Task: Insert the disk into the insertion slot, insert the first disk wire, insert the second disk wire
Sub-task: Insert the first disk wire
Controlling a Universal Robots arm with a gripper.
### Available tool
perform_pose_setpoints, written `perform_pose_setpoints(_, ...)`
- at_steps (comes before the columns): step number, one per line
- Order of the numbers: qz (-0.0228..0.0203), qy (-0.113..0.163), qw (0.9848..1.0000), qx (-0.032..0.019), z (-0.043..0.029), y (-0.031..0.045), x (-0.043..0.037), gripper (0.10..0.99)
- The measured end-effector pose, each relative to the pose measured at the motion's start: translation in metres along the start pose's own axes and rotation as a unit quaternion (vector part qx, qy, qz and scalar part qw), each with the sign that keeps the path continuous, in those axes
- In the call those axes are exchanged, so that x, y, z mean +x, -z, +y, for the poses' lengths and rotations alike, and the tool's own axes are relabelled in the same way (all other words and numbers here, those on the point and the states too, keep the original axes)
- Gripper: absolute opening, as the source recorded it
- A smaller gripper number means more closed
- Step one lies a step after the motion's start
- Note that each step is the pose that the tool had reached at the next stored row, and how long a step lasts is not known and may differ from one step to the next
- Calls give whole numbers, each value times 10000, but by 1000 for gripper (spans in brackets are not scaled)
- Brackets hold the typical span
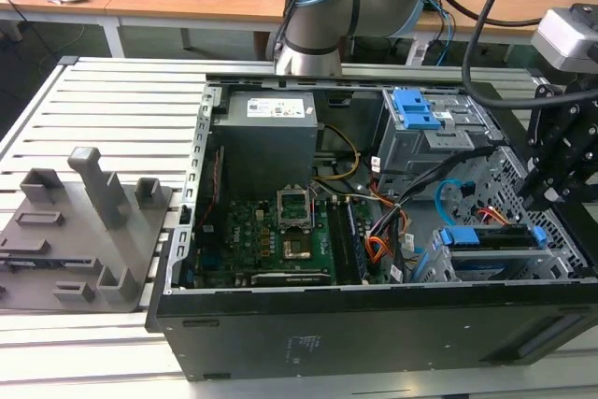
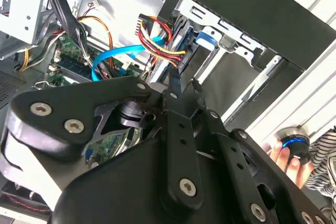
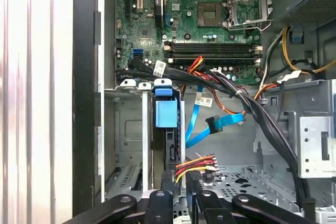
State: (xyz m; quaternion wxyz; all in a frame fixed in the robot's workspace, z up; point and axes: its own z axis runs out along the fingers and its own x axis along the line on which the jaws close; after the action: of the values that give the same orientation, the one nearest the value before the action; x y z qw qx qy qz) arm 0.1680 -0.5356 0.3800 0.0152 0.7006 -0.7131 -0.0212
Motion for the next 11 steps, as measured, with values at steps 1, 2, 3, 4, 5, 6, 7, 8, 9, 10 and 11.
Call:
perform_pose_setpoints(1,0,0,10000,0,0,0,0,235)
perform_pose_setpoints(2,1,0,10000,0,0,1,0,169)
perform_pose_setpoints(3,1,0,10000,0,0,2,-1,106)
perform_pose_setpoints(4,1,0,10000,0,0,2,-1,106)
perform_pose_setpoints(5,1,0,10000,0,0,2,-1,106)
perform_pose_setpoints(6,1,0,10000,0,0,2,-1,106)
perform_pose_setpoints(7,1,0,10000,0,0,2,-1,106)
perform_pose_setpoints(8,1,0,10000,0,0,3,-1,106)
perform_pose_setpoints(9,2,0,10000,0,1,3,-1,106)
perform_pose_setpoints(10,2,2,10000,0,6,0,-1,106)
perform_pose_setpoints(11,2,3,10000,0,21,-15,0,106)
